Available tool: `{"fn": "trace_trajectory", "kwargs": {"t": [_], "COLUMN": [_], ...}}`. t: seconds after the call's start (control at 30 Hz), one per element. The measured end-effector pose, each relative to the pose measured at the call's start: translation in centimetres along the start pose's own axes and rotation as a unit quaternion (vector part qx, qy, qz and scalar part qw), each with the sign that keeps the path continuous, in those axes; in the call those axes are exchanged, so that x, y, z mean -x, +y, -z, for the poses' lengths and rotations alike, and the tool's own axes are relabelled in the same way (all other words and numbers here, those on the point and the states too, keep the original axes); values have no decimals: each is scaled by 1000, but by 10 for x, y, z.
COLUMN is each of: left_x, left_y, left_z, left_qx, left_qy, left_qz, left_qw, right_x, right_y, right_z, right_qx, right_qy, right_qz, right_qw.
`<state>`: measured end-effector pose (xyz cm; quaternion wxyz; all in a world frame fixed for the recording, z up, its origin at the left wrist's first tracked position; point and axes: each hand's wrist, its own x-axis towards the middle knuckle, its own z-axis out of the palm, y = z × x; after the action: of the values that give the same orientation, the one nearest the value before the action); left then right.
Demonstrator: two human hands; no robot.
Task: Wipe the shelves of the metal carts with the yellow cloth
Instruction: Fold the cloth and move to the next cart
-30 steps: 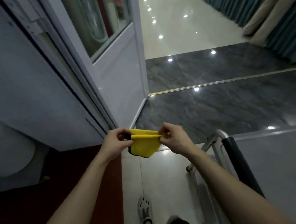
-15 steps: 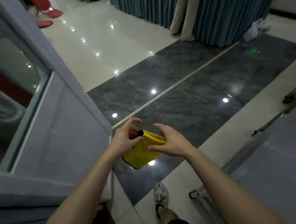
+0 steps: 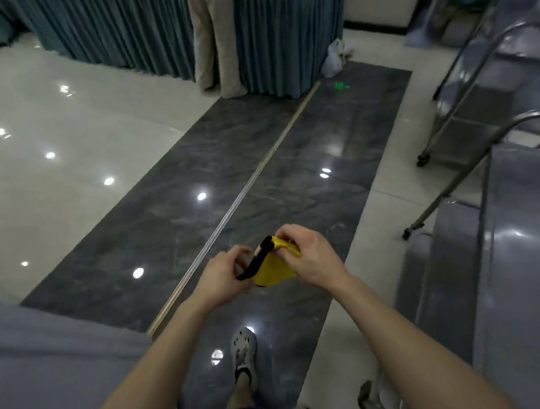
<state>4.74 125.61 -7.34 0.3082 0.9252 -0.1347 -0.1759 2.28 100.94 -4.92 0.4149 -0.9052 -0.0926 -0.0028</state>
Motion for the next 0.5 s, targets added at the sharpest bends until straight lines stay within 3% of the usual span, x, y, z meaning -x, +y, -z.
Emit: {"fn": "trace_trajectory", "kwargs": {"t": [0.1, 0.23, 0.37, 0.5], "left_x": [-78, -165, -232, -284], "left_y": [4, 30, 72, 128], "left_z": [3, 6, 5, -6], "left_qx": [-52, -19, -29, -32], "left_qy": [-31, -102, -160, -195], "left_qz": [-71, -137, -204, -290], "left_qw": [996, 985, 965, 937], "right_x": [-23, -33, -17, -1], "right_y": [21, 45, 70, 97], "right_z": [15, 39, 50, 56], "right_qx": [-5, -9, -37, -66], "right_qy": [86, 210, 332, 404], "right_qz": [-73, -178, -314, -410], "right_qw": [994, 961, 889, 815]}}
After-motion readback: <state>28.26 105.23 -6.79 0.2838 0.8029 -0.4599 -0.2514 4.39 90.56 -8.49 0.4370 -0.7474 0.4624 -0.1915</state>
